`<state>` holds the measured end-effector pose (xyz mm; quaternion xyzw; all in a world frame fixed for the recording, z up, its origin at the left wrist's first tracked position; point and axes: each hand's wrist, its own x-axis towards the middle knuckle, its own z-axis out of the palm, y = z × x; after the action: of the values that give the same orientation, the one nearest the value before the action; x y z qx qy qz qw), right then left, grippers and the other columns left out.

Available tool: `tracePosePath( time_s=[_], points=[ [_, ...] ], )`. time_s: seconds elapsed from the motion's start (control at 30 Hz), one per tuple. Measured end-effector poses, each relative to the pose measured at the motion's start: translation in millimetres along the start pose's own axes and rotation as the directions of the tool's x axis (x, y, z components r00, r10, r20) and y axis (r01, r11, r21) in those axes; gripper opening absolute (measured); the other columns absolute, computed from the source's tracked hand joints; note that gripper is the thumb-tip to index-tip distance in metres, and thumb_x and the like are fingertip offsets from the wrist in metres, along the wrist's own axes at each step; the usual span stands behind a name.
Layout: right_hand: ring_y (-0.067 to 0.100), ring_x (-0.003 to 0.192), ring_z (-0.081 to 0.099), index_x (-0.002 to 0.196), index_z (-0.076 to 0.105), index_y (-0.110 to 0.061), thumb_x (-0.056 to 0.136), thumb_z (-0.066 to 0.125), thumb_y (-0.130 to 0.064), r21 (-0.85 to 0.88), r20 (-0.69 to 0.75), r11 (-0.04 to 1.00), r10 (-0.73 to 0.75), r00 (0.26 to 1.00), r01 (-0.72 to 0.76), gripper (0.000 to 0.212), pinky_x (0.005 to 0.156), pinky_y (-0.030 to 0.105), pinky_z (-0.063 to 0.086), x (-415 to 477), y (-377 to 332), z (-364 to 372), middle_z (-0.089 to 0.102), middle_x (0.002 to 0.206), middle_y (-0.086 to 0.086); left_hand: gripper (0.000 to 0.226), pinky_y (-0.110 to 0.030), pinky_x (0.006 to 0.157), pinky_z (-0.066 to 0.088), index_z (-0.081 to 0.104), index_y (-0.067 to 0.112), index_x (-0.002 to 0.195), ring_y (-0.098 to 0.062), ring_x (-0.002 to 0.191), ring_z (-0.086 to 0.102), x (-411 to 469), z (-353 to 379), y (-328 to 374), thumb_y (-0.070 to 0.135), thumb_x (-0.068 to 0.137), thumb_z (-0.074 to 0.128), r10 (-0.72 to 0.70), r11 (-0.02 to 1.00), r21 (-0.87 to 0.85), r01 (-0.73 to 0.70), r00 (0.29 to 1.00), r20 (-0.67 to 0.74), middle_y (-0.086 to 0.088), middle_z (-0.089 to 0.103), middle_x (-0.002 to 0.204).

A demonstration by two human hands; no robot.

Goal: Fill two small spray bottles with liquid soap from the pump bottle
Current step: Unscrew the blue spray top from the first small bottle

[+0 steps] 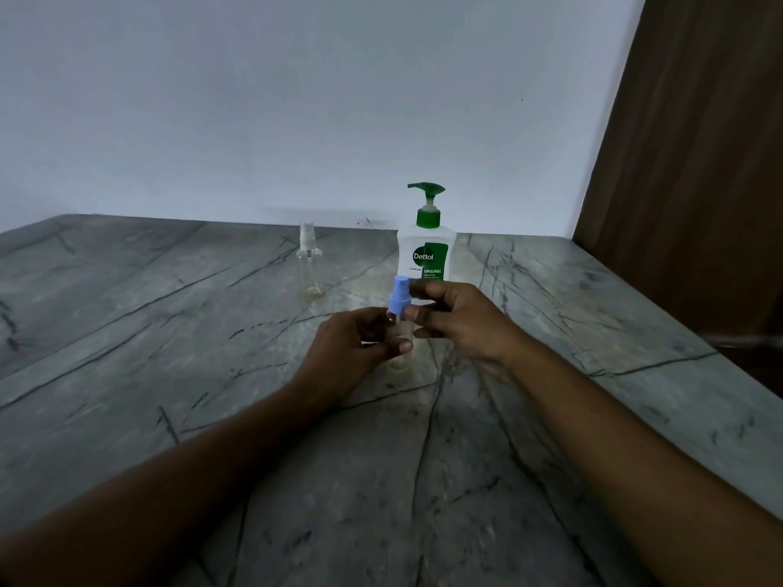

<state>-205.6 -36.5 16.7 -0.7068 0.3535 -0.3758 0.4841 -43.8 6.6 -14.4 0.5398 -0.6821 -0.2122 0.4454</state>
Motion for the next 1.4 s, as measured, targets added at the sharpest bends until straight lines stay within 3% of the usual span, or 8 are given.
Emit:
tracePosePath(
  time_s=[0.1, 0.3, 0.57, 0.67, 0.83, 1.0, 1.17, 1.4],
  points=[
    [0.019, 0.104, 0.062, 0.119, 0.057, -0.018, 0.079, 0.074, -0.016, 0.068, -0.060, 0.998, -0.012, 0.998, 0.016, 0.044, 0.079, 0.027, 0.056, -4.9, -1.6, -1.6, 0.060, 0.113, -0.005, 0.021, -0.008, 0.072, 0.044, 0.067, 0.024, 0.095, 0.006, 0.079, 0.063, -0.1, -0.4, 0.3, 0.029, 0.075, 0.073, 0.008, 1.000, 0.015, -0.008, 1.000, -0.002, 0.010, 0.070, 0.086],
    [0.007, 0.076, 0.060, 0.082, 0.058, -0.016, 0.070, 0.082, -0.027, -0.268, -0.387, 0.957, -0.212, 0.898, 0.111, 0.029, 0.070, 0.020, 0.050, -2.7, -1.9, 27.9, 0.062, 0.081, -0.005, 0.033, -0.021, 0.078, 0.046, 0.067, 0.018, 0.106, -0.004, 0.088, 0.064, 0.0, 0.4, 0.1, 0.030, 0.075, 0.073, -0.002, 0.999, 0.049, 0.002, 1.000, -0.010, 0.004, 0.070, 0.093],
    [0.004, 0.088, 0.065, 0.107, 0.061, -0.022, 0.089, 0.059, -0.007, 0.212, 0.027, 0.977, 0.006, 1.000, -0.011, 0.023, 0.077, 0.017, 0.052, -1.4, 1.4, 4.9, 0.065, 0.105, -0.003, 0.028, -0.008, 0.071, 0.041, 0.066, 0.022, 0.103, 0.005, 0.084, 0.062, -0.1, -0.7, 1.0, 0.031, 0.077, 0.071, 0.014, 0.997, 0.078, -0.014, 1.000, 0.001, 0.010, 0.069, 0.092],
    [0.012, 0.098, 0.064, 0.109, 0.059, -0.022, 0.078, 0.073, -0.022, 0.095, -0.052, 0.995, -0.001, 0.999, 0.006, 0.034, 0.089, 0.027, 0.052, -2.1, 3.4, 5.0, 0.062, 0.111, -0.004, 0.027, -0.013, 0.069, 0.042, 0.067, 0.020, 0.101, 0.001, 0.081, 0.062, -0.3, -0.5, 1.0, 0.031, 0.076, 0.071, 0.028, 0.996, 0.088, -0.027, 1.000, -0.009, 0.008, 0.069, 0.088],
    [0.005, 0.080, 0.058, 0.084, 0.054, -0.018, 0.072, 0.081, -0.027, -0.217, -0.367, 0.973, -0.157, 0.917, 0.080, 0.031, 0.066, 0.015, 0.044, -2.2, 2.5, 26.3, 0.061, 0.087, -0.006, 0.032, -0.019, 0.075, 0.046, 0.068, 0.020, 0.105, -0.002, 0.083, 0.064, 0.2, -0.1, -0.9, 0.031, 0.075, 0.072, 0.039, 0.997, 0.066, -0.038, 0.999, -0.010, 0.007, 0.071, 0.090],
    [0.009, 0.094, 0.062, 0.102, 0.065, -0.020, 0.084, 0.070, -0.016, -0.124, -0.145, 0.990, -0.082, 0.986, 0.064, 0.019, 0.087, 0.025, 0.047, -1.4, 0.5, 12.2, 0.067, 0.096, -0.006, 0.029, -0.017, 0.072, 0.044, 0.068, 0.021, 0.101, 0.001, 0.081, 0.063, 0.4, 0.4, -3.3, 0.031, 0.074, 0.073, 0.020, 0.999, 0.042, -0.019, 0.999, -0.025, 0.010, 0.070, 0.087],
    [0.015, 0.120, 0.053, 0.130, 0.054, -0.020, 0.077, 0.074, -0.034, -0.019, 0.033, 0.998, 0.066, 0.997, -0.065, 0.058, 0.101, 0.033, 0.044, -1.6, 6.1, 3.6, 0.059, 0.127, 0.000, 0.031, -0.027, 0.084, 0.048, 0.067, 0.022, 0.106, -0.001, 0.087, 0.064, 0.8, -0.4, -3.5, 0.029, 0.076, 0.072, 0.036, 0.999, 0.032, -0.036, 0.999, 0.010, 0.008, 0.071, 0.093],
    [0.003, 0.073, 0.055, 0.091, 0.057, -0.019, 0.071, 0.081, -0.025, -0.262, -0.363, 0.955, -0.230, 0.903, 0.138, 0.032, 0.061, 0.005, 0.042, -0.5, 5.6, 23.6, 0.060, 0.081, -0.007, 0.033, -0.025, 0.081, 0.048, 0.067, 0.017, 0.107, -0.004, 0.088, 0.064, 1.1, 0.6, -2.7, 0.030, 0.077, 0.072, 0.019, 0.998, 0.053, -0.019, 1.000, 0.004, 0.005, 0.071, 0.094]
  ],
)
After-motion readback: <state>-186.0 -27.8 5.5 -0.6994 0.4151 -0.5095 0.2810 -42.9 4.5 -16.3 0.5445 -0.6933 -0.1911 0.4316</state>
